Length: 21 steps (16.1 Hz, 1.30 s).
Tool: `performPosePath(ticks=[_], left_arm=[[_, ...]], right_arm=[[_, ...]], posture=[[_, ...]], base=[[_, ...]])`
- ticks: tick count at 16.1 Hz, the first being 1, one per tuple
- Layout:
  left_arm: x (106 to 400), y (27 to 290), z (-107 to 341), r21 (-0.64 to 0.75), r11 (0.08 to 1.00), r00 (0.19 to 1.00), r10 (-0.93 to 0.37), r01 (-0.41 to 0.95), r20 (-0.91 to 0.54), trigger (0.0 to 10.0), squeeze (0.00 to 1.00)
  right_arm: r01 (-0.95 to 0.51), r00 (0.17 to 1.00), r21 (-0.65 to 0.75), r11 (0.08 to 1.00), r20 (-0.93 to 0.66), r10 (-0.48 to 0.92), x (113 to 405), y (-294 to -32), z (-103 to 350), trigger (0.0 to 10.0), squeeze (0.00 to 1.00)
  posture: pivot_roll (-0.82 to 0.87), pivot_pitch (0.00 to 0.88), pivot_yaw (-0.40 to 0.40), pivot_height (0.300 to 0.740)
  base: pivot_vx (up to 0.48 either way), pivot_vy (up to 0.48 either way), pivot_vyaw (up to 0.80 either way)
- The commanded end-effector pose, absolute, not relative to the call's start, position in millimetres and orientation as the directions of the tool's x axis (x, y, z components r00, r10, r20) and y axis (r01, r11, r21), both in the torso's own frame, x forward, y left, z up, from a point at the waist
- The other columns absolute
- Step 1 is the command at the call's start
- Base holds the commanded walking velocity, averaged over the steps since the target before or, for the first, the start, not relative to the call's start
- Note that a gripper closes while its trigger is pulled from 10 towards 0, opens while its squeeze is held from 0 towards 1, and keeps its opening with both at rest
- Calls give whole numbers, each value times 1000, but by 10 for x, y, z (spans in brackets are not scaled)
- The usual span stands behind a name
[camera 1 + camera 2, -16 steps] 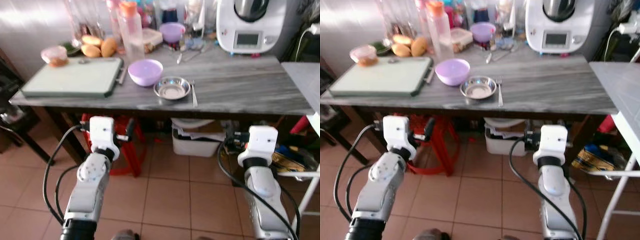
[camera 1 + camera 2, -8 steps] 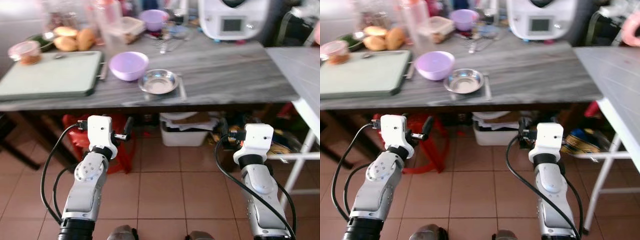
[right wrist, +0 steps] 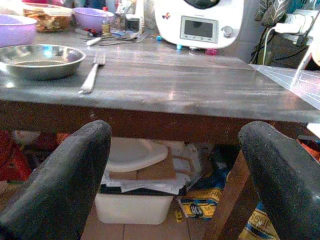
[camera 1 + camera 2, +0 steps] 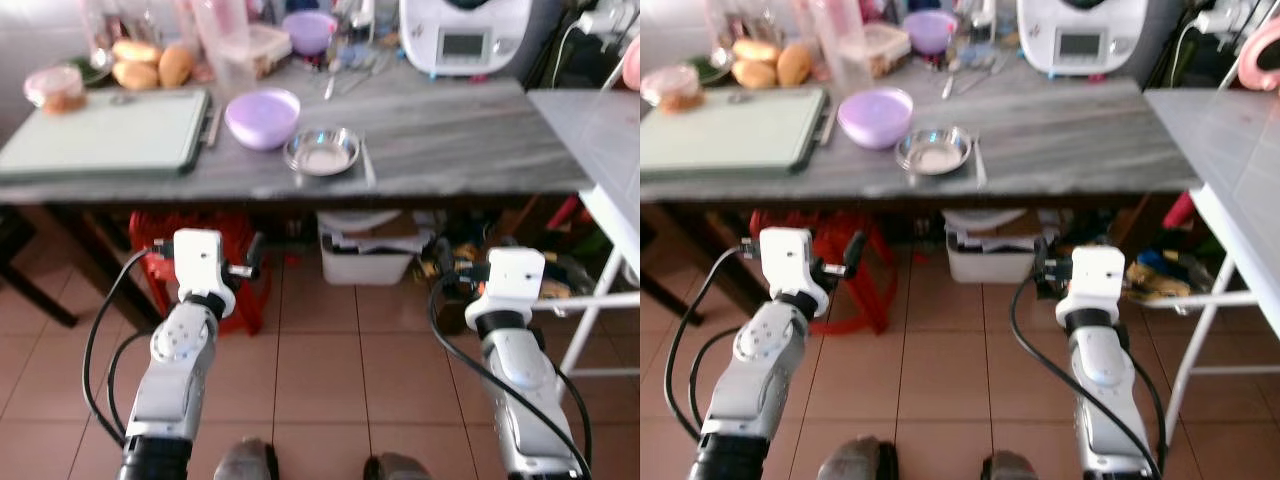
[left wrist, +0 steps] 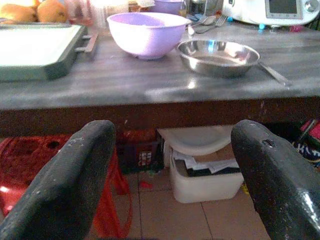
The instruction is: Setting the table
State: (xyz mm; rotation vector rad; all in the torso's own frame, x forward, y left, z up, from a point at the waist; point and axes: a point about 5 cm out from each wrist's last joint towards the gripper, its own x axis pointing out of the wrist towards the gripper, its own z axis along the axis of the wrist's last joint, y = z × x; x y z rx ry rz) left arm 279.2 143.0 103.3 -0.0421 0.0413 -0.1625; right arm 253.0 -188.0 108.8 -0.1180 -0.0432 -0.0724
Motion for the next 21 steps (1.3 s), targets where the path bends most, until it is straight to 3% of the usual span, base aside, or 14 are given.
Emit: performPosePath(ticks=[1, 6, 12, 21], left_arm=[[2786, 1449, 1038, -33, 987, 986, -159, 157, -43, 10000, 0], [2792, 1442, 1042, -31, 986, 985, -167, 166, -41, 10000, 0], [2803, 1426, 1081, -38, 979, 980, -200, 199, -20, 10000, 0], [2798, 1427, 1073, -32, 979, 980, -200, 199, -23, 10000, 0]], right_arm=[[72, 997, -112, 991, 44, -68, 2540, -1880, 1090, 10000, 0], [72, 997, -116, 991, 48, -67, 2553, -1878, 1096, 10000, 0], [69, 997, -109, 992, 42, -64, 2561, -1862, 1084, 10000, 0], [58, 997, -106, 993, 55, -52, 2608, -1840, 1111, 10000, 0]], posture=[[-26, 0, 40, 740], [-24, 0, 41, 740], [-22, 2, 43, 740], [-21, 0, 40, 740]], base=[[-311, 0, 0], [-344, 0, 0], [0, 0, 0], [0, -425, 0]])
